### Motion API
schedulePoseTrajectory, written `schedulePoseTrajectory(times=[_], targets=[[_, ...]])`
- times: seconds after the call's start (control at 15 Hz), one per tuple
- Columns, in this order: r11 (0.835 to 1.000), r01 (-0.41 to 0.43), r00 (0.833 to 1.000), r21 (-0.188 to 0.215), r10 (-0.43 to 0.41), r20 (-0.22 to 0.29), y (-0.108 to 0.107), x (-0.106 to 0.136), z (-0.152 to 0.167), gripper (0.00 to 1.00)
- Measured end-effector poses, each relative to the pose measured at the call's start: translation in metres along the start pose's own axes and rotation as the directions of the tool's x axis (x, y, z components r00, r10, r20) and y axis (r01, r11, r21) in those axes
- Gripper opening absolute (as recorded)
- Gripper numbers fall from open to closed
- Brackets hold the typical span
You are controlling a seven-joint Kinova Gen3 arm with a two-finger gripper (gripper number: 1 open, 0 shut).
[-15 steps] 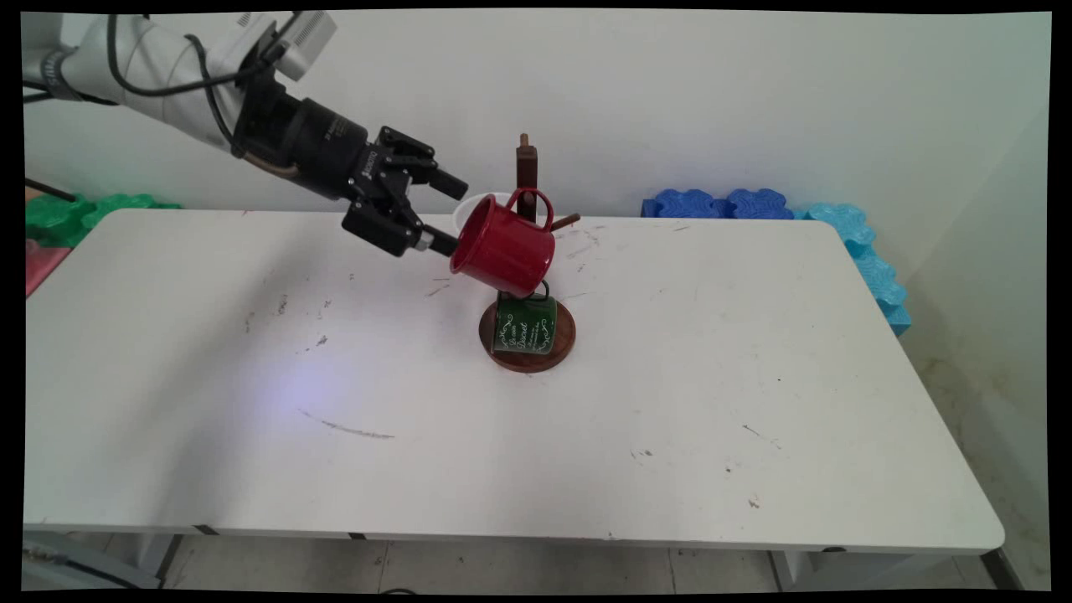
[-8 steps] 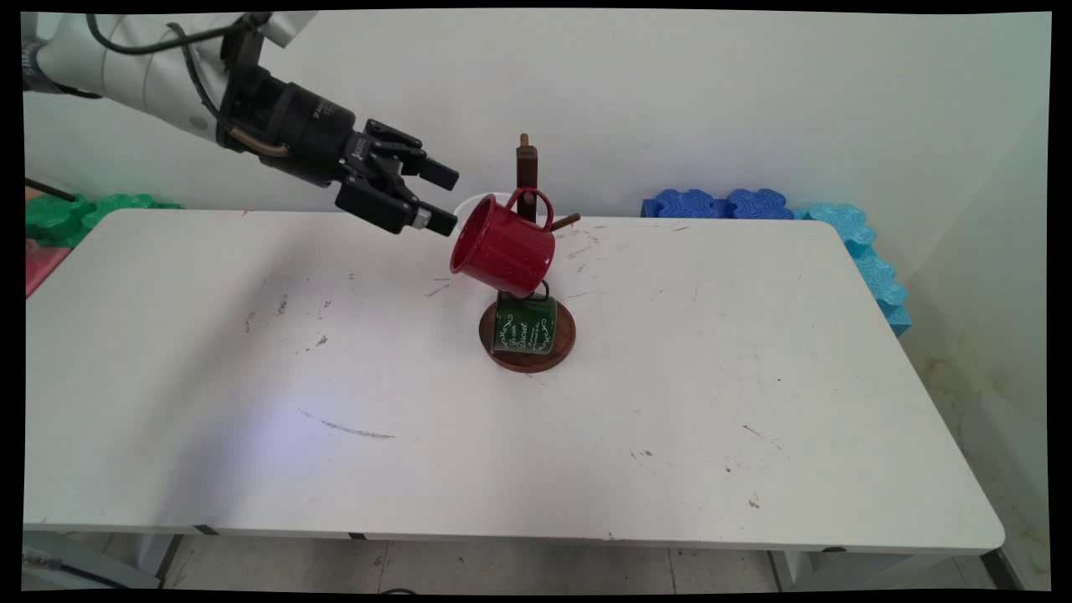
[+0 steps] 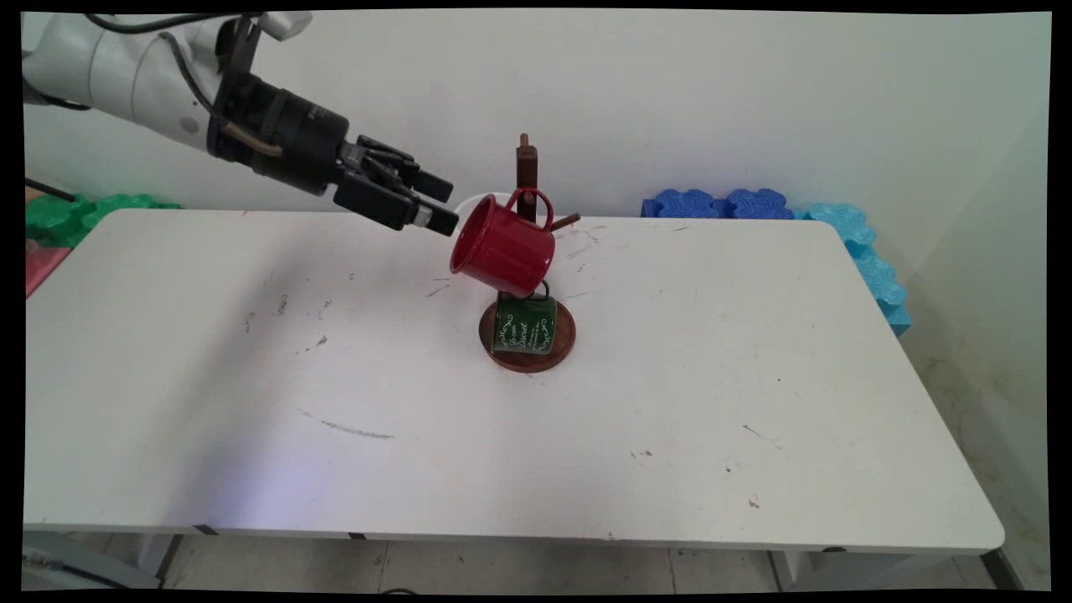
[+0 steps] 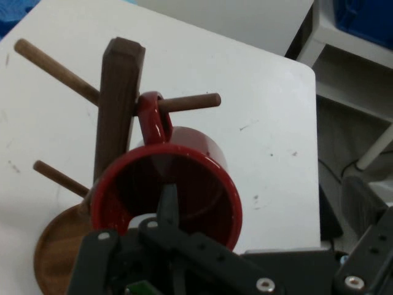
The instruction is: Pick up the red mug from the rack
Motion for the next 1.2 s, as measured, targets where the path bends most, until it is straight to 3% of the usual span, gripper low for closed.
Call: schedulePoseTrajectory(times=[0.6, 1.2], targets=[[0.994, 0.107, 0.994, 0.0, -0.107, 0.022, 0.009, -0.002, 0.014, 1.0], [0.99, 0.142, 0.988, 0.002, -0.142, 0.056, 0.011, -0.004, 0.033, 1.0]])
